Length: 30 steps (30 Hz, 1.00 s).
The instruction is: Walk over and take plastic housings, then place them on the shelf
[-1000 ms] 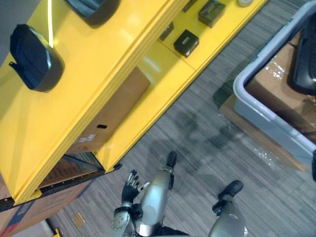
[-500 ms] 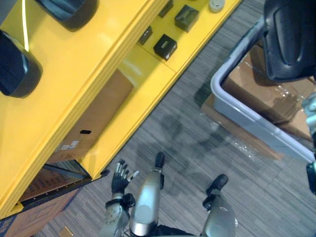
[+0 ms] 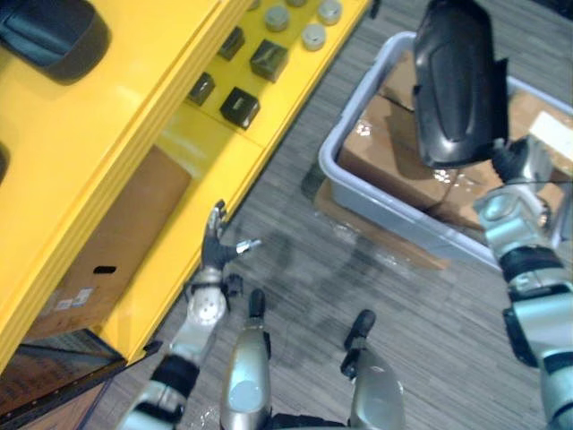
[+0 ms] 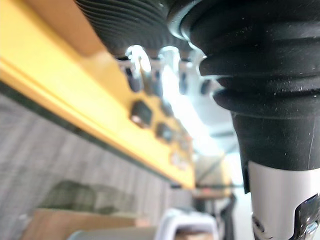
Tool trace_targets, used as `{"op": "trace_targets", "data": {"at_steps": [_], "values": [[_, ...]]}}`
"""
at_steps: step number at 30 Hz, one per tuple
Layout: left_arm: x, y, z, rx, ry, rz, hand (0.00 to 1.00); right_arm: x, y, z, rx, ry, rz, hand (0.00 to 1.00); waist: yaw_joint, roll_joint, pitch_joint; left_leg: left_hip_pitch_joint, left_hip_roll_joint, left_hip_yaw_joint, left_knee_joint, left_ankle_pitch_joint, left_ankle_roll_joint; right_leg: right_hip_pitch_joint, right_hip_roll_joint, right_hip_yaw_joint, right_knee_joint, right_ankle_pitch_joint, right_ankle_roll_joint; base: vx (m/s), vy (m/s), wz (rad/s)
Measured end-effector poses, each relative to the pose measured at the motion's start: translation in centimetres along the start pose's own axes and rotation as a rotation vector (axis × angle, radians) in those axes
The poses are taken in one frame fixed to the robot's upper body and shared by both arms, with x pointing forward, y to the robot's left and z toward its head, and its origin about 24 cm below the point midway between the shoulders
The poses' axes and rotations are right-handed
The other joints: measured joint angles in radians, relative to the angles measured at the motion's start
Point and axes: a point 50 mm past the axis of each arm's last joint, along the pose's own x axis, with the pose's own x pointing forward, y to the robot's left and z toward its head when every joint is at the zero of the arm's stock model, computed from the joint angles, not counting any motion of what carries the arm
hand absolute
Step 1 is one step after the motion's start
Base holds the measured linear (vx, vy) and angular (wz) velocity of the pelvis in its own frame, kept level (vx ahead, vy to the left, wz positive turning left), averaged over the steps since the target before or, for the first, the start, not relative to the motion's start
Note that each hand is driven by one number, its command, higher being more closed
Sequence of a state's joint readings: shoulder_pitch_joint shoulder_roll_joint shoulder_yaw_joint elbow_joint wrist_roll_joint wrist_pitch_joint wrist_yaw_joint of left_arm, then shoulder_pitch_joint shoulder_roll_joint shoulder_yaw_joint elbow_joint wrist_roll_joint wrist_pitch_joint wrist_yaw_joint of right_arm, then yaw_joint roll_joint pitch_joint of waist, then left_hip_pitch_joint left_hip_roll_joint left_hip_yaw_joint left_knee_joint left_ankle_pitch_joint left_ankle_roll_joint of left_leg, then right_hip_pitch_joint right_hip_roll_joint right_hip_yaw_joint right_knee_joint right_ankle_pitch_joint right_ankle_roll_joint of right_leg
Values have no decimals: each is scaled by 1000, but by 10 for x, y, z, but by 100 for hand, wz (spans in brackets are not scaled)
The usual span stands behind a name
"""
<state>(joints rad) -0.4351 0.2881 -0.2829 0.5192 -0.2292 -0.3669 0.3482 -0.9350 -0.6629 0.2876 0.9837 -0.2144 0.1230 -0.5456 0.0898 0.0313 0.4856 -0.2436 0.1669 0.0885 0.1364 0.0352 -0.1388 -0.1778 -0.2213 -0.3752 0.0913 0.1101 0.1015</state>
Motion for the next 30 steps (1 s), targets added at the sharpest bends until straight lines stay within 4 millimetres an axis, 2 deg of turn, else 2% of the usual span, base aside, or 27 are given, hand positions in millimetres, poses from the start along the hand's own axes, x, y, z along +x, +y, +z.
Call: {"op": "trace_targets", "data": {"at_steps": [3,5,7,12,15,19,22,27,30], "values": [[23,-4,22,-48,-60,-27,0,-3,5,19,52,-56,5,100,-22,-18,-10,2,1,27,-10,5,0,-16,4,27,-16,17,0,-37,2,-26],[42,-6,37,-101,-79,-47,0,-8,10,34,91,-103,15,100,-52,-31,-16,4,5,40,-12,6,0,-19,10,42,-33,34,-4,4,5,-24],[52,-8,46,-124,-89,-59,0,-10,14,42,116,-121,25,100,-57,-40,-18,27,10,68,-25,8,-2,-23,15,66,-34,39,-4,17,1,-34],[71,-18,63,-197,-70,-141,0,-8,10,62,138,-174,8,100,-105,-40,-18,36,16,89,-29,9,-4,-30,21,88,-38,49,-9,-2,3,-15],[77,-24,62,-259,0,-186,0,-6,6,73,165,-210,-5,100,-109,-40,-18,53,20,117,-39,11,-7,-31,30,110,-57,62,-12,-8,5,-23],[80,-36,58,-370,116,-231,0,-9,4,89,202,-273,-12,100,-136,-40,-18,53,24,119,-43,14,-10,-32,36,116,-63,64,-13,-7,4,-5],[81,-43,57,-447,173,-269,0,-9,1,100,223,-308,-22,100,-138,-40,-18,54,24,133,-47,15,-10,-35,38,128,-77,76,-13,2,17,-11],[87,-52,65,-547,206,-338,0,-13,1,117,263,-368,-17,100,-154,-40,-18,54,23,136,-61,22,-11,-36,40,129,-89,83,-14,2,3,-1],[88,-61,71,-543,200,-374,0,-16,1,128,265,-420,-17,100,-159,-40,-18,55,23,136,-61,22,-11,-37,40,130,-89,83,-14,0,0,0]]}}
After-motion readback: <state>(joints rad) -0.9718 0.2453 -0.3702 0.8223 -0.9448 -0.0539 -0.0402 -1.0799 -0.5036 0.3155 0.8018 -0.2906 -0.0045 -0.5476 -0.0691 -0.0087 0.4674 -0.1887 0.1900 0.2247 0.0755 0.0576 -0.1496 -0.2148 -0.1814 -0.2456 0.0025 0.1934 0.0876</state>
